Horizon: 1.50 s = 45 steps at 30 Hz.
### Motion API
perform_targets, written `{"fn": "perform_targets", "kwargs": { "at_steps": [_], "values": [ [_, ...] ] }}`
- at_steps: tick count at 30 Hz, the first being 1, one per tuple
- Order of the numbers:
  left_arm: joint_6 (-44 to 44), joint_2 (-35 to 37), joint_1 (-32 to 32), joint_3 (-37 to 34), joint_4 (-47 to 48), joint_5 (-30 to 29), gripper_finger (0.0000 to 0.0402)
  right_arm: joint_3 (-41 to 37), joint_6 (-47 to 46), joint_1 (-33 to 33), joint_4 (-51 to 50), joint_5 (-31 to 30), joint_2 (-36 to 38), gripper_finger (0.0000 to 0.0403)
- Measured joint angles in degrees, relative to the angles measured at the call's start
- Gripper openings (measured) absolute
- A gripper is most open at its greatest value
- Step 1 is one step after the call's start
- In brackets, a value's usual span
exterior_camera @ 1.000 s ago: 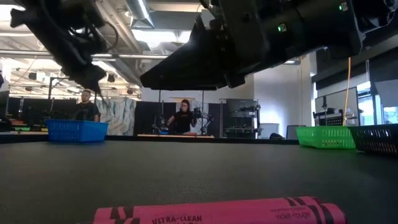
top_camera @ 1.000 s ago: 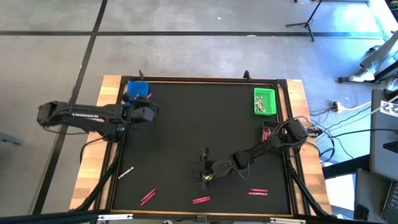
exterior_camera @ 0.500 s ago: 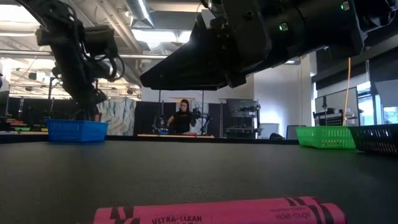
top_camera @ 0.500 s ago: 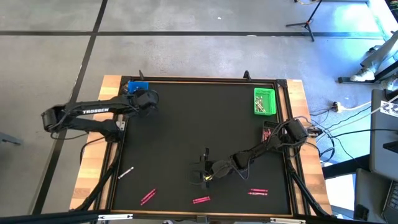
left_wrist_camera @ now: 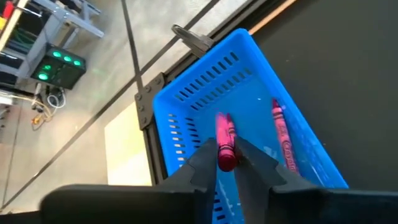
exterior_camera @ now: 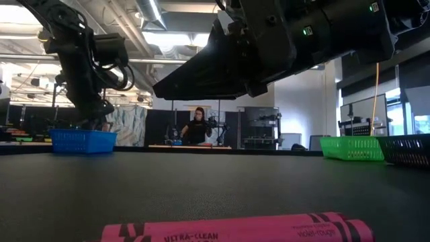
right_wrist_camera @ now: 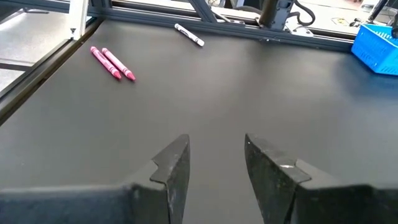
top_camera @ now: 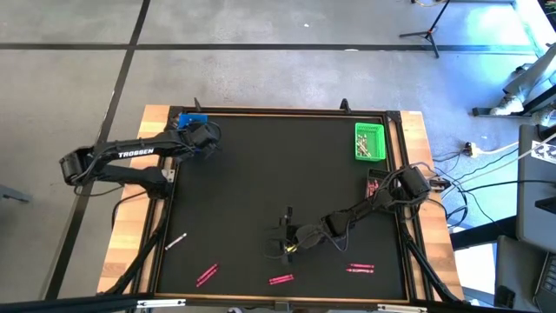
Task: Sort crayons
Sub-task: Put the red crayon into the blue bin, then put the white crayon into the green bin
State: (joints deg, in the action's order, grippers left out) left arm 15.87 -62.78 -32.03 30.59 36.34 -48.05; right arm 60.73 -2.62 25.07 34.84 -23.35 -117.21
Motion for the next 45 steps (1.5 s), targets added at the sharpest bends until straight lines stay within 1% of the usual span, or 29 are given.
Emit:
{"fn": "perform_targets", "kwargs": {
  "at_steps": [3,7,10,14,16,19,22,26,27,29,31,33,39,42,45],
  "values": [
    [-0.99,0.00,0.00,0.00,-0.36,1.38,0.0077,0.00,-0.01,0.04,0.01,0.00,0.00,0.0152],
    [-1.63,0.48,0.36,0.43,-0.65,1.12,0.0110,0.00,-0.06,0.01,-0.01,0.00,0.00,0.0152],
    [-3.06,1.20,2.22,1.50,-0.61,1.97,0.0118,0.00,-0.06,0.04,-0.01,0.00,0.00,0.0152],
    [-4.41,2.75,6.83,3.83,0.33,6.80,0.0118,-0.02,-0.08,0.04,0.01,0.00,0.00,0.0152],
    [-4.43,3.46,9.72,5.14,0.71,10.47,0.0117,-0.02,-0.08,0.04,0.00,0.00,0.00,0.0152],
    [-4.46,4.00,14.57,7.00,0.44,17.87,0.0117,-0.02,-0.10,0.04,0.01,0.00,0.00,0.0152],
    [-5.16,4.02,19.63,8.10,0.44,26.87,0.0117,-0.02,-0.10,0.03,0.01,0.01,0.00,0.0152],
    [-5.77,4.00,25.94,8.15,0.67,43.05,0.0117,-0.02,-0.38,0.04,-0.01,0.02,0.00,0.0152],
    [-4.98,4.01,27.52,8.15,0.65,45.93,0.0117,-0.02,-0.43,0.03,-0.01,0.00,0.00,0.0152],
    [-1.84,4.01,30.76,8.15,0.74,49.57,0.0117,-0.02,-0.47,0.04,-0.13,0.02,0.00,0.0152],
    [2.19,4.00,34.04,8.15,1.51,50.70,0.0117,-0.02,-0.53,0.04,-0.21,0.02,0.00,0.0152],
    [5.67,3.92,37.15,8.15,3.23,50.62,0.0117,-0.02,-0.58,0.02,-0.21,0.02,0.00,0.0152],
    [16.82,3.23,45.79,8.13,7.72,48.55,0.0117,-0.02,-0.89,0.04,-0.21,0.02,-0.02,0.0152],
    [23.38,2.48,49.32,8.13,12.30,47.96,0.0117,-0.02,-1.95,0.04,-0.24,0.02,-0.02,0.0152],
    [27.92,1.02,52.57,8.11,15.51,48.06,0.0117,-0.02,-2.09,0.04,-0.12,0.02,-0.02,0.0152]
  ]
}}
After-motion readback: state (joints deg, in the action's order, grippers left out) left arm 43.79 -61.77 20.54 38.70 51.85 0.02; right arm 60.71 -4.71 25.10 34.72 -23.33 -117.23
